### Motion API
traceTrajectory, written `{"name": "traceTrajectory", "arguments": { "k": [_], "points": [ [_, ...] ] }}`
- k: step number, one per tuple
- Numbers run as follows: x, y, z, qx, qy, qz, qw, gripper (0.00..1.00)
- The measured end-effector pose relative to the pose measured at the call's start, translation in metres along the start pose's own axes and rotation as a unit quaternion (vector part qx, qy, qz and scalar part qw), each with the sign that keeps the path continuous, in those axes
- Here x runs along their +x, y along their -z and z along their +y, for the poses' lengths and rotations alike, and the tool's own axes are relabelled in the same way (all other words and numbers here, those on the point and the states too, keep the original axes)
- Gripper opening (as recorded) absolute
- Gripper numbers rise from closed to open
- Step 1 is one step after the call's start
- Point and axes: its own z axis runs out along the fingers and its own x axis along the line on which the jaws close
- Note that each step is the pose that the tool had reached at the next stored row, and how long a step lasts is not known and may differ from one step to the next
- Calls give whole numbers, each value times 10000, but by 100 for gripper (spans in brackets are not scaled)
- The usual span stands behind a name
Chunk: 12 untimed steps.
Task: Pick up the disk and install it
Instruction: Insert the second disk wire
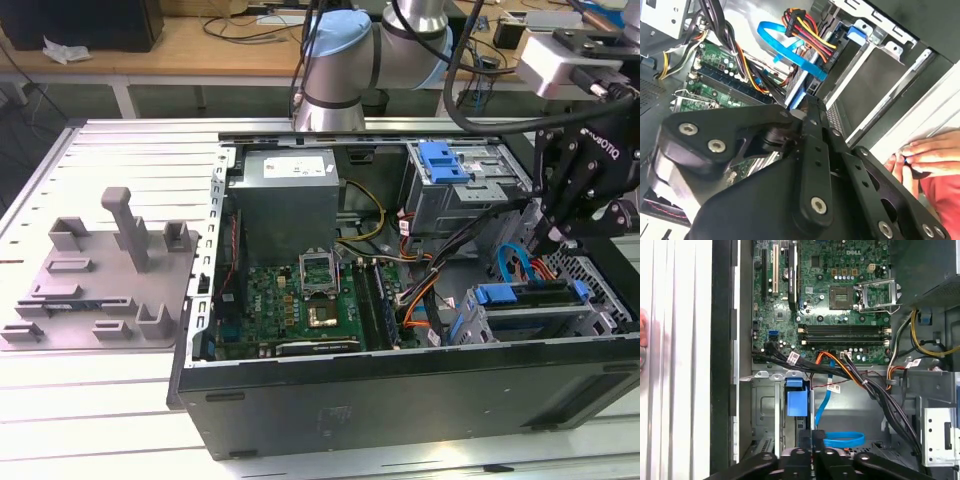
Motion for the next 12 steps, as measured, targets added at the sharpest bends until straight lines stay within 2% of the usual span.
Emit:
{"name": "traceTrajectory", "arguments": {
  "k": [1, 12],
  "points": [
    [-1, 1, 0, 0, 0, 4, 10000, 11],
    [-9, 0, 2, 0, -1, 28, 10000, 11]
  ]
}}
